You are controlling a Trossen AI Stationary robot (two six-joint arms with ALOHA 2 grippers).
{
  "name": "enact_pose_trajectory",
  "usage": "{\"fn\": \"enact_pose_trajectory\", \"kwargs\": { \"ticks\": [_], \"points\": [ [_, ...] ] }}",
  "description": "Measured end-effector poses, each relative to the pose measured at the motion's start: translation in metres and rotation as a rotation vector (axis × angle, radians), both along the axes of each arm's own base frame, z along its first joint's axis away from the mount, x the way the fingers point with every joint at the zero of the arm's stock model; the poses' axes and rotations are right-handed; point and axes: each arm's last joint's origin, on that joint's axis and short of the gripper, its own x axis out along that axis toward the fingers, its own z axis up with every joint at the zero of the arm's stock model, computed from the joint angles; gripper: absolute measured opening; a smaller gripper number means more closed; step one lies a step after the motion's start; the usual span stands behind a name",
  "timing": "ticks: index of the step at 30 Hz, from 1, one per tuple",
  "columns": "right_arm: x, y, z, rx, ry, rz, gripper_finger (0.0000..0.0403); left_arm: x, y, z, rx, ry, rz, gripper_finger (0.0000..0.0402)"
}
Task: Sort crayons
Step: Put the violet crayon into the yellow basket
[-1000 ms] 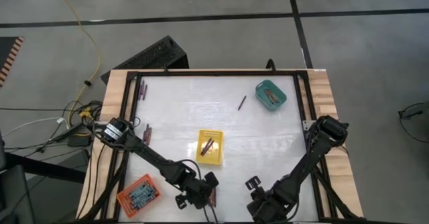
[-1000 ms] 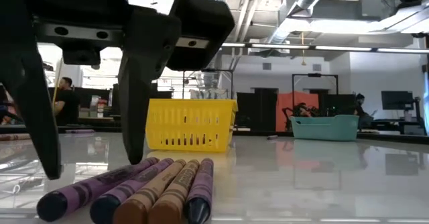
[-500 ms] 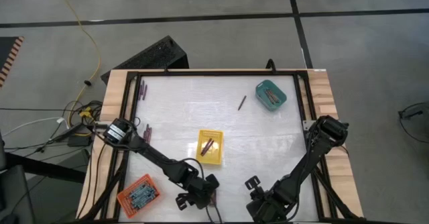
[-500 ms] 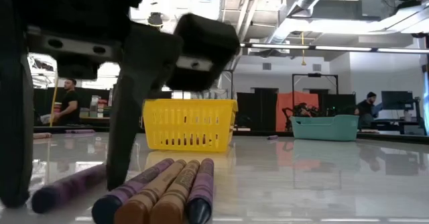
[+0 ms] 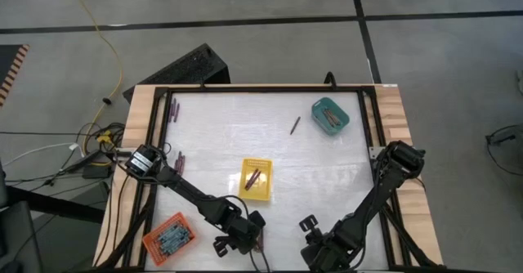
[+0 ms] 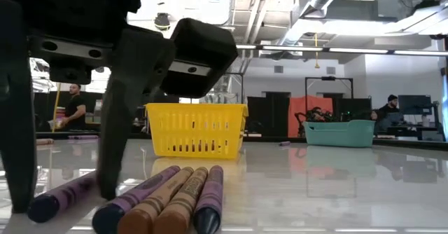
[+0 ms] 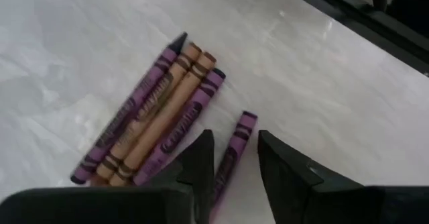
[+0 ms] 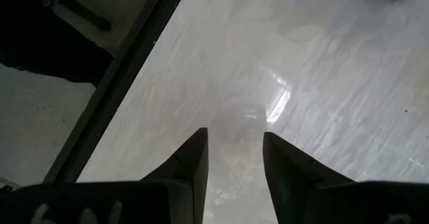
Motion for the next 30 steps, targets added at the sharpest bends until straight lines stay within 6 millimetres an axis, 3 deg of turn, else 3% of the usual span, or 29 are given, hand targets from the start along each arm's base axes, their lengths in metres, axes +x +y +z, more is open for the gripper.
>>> {"fn": "enact_pose_trajectory", "kwargs": {
  "ticks": [8, 14, 22, 30],
  "points": [
    [0.0, 0.0, 0.0, 0.001, -0.001, 0.0, 0.0136, -0.008, -0.001, -0.001, 0.037, 0.07, 0.006, 0.0017],
    [0.0, 0.0, 0.0, 0.0, -0.002, 0.001, 0.0136, -0.006, -0.005, 0.011, 0.08, 0.11, 0.033, 0.0005],
    [0.0, 0.0, 0.0, -0.002, -0.008, 0.0, 0.0136, 0.0, -0.004, 0.059, 0.241, 0.042, 0.094, 0.0002],
    [0.001, 0.0, 0.0, -0.012, -0.018, -0.005, 0.0136, 0.011, 0.012, 0.105, 0.383, -0.193, 0.203, 0.0001]
  ]
}}
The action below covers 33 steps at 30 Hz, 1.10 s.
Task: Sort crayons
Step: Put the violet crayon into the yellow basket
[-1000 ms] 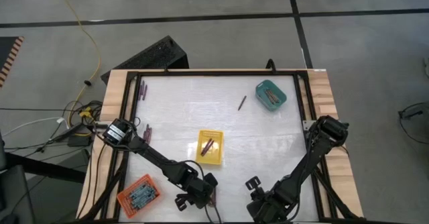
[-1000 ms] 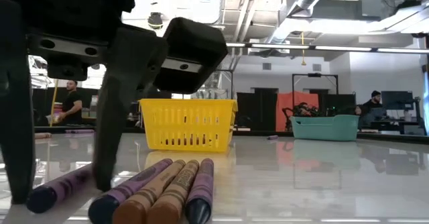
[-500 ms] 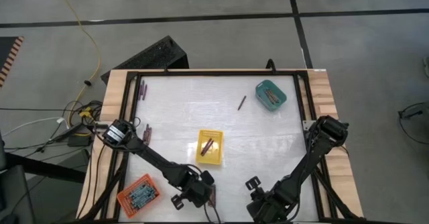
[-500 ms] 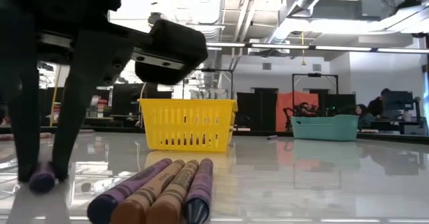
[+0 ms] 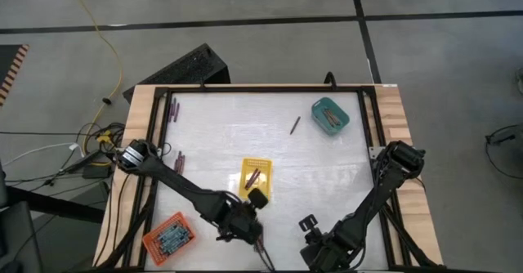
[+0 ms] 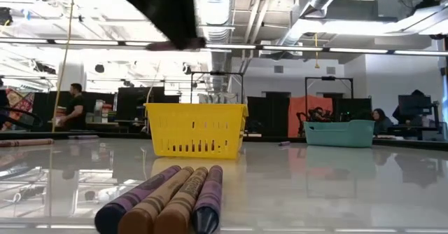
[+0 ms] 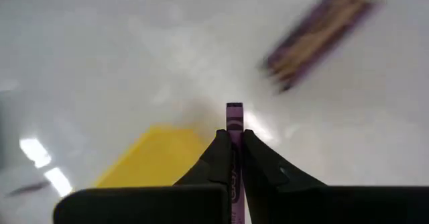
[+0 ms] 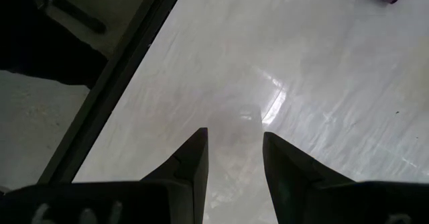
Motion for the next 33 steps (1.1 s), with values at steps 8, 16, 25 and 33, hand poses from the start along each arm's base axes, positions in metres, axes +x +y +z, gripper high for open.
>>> {"fn": "enact_pose_trajectory", "kwargs": {
  "ticks": [8, 16, 25, 33],
  "points": [
    [-0.002, 0.002, 0.0, 0.004, -0.002, 0.0, 0.0136, 0.015, 0.035, 0.003, 0.162, -0.036, 0.04, 0.0],
    [-0.003, 0.004, 0.0, 0.011, -0.007, -0.006, 0.0136, 0.021, 0.059, -0.002, 0.23, 0.046, -0.014, 0.0],
    [-0.003, 0.004, 0.0, 0.014, -0.006, -0.013, 0.0136, 0.018, 0.078, -0.005, 0.282, 0.179, -0.108, 0.0],
    [-0.003, 0.004, 0.0, 0.015, -0.009, -0.023, 0.0136, 0.019, 0.085, -0.006, 0.284, 0.204, -0.15, 0.0]
  ]
}}
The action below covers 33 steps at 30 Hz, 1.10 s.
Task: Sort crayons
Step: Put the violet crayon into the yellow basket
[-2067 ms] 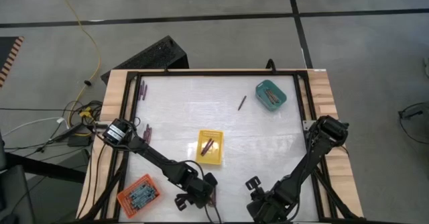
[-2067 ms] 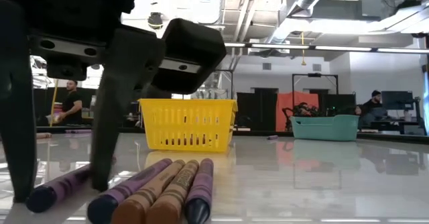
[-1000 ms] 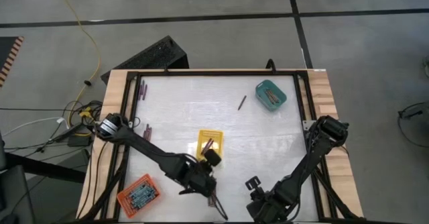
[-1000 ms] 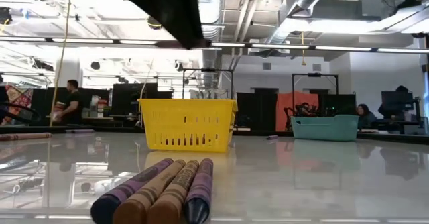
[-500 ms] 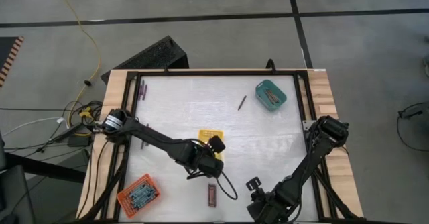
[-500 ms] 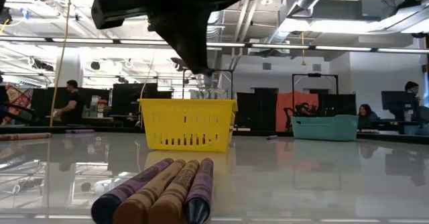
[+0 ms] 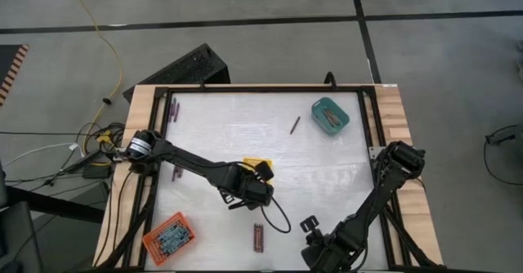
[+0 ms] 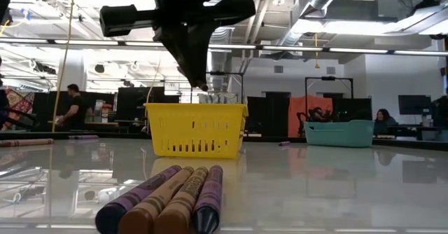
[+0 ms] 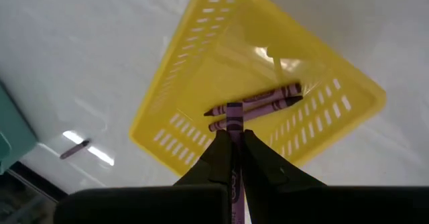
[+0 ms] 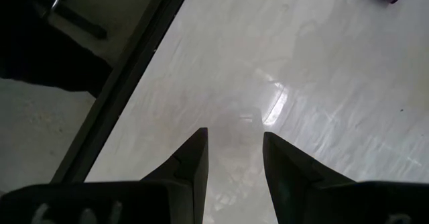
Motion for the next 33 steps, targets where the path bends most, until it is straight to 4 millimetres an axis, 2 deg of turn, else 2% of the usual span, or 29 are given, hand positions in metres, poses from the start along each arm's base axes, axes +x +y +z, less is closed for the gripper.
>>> {"fn": "enact_pose_trajectory", "kwargs": {
  "ticks": [20, 26, 29, 33],
  "points": [
    [0.001, 0.0, 0.0, -0.002, -0.017, -0.014, 0.0136, -0.004, 0.0, -0.001, 0.015, 0.068, -0.088, 0.0],
    [0.001, 0.001, 0.001, 0.003, -0.021, -0.014, 0.0136, -0.001, 0.003, -0.002, 0.02, 0.078, -0.171, 0.0],
    [0.001, 0.001, 0.001, 0.002, -0.027, -0.016, 0.0136, 0.004, 0.003, -0.008, 0.025, 0.102, -0.244, 0.0],
    [0.002, 0.002, 0.001, 0.008, -0.035, -0.017, 0.0136, 0.01, 0.002, -0.027, 0.06, 0.152, -0.301, 0.0]
  ]
}}
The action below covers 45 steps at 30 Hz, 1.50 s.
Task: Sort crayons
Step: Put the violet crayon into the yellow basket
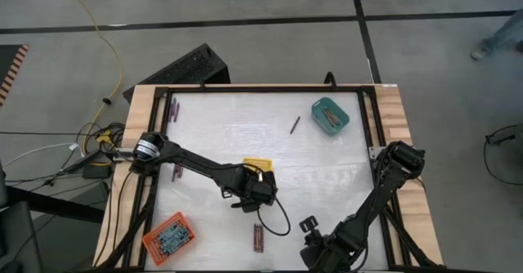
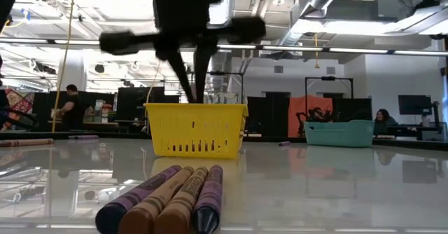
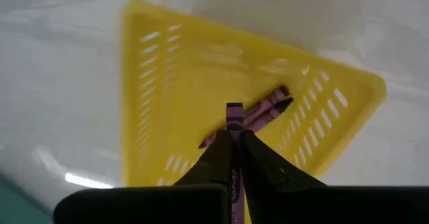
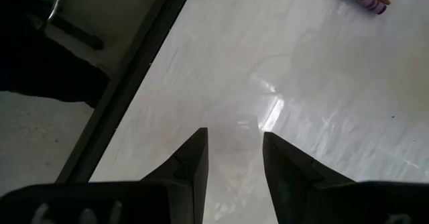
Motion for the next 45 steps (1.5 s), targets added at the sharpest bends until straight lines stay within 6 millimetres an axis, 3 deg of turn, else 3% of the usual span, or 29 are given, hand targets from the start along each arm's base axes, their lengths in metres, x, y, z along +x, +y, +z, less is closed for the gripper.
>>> {"fn": "enact_pose_trajectory", "kwargs": {
  "ticks": [4, 13, 33, 39, 45],
  "points": [
    [-0.002, 0.003, 0.0, 0.008, -0.004, 0.002, 0.0136, 0.004, 0.0, -0.013, 0.037, 0.02, -0.008, 0.0],
    [-0.007, 0.006, 0.0, -0.008, -0.013, 0.011, 0.0136, 0.007, 0.007, -0.013, 0.05, 0.014, -0.006, 0.0003],
    [-0.006, 0.005, 0.0, -0.023, -0.031, 0.001, 0.0136, 0.006, 0.0, -0.013, 0.088, -0.022, 0.027, 0.0104],
    [-0.006, 0.005, 0.001, -0.046, -0.05, 0.005, 0.0136, 0.006, -0.003, 0.0, 0.132, -0.08, 0.115, 0.0118],
    [-0.003, 0.002, 0.001, -0.102, -0.098, 0.008, 0.0136, 0.011, -0.006, 0.04, 0.082, -0.176, 0.253, 0.0119]
  ]
}}
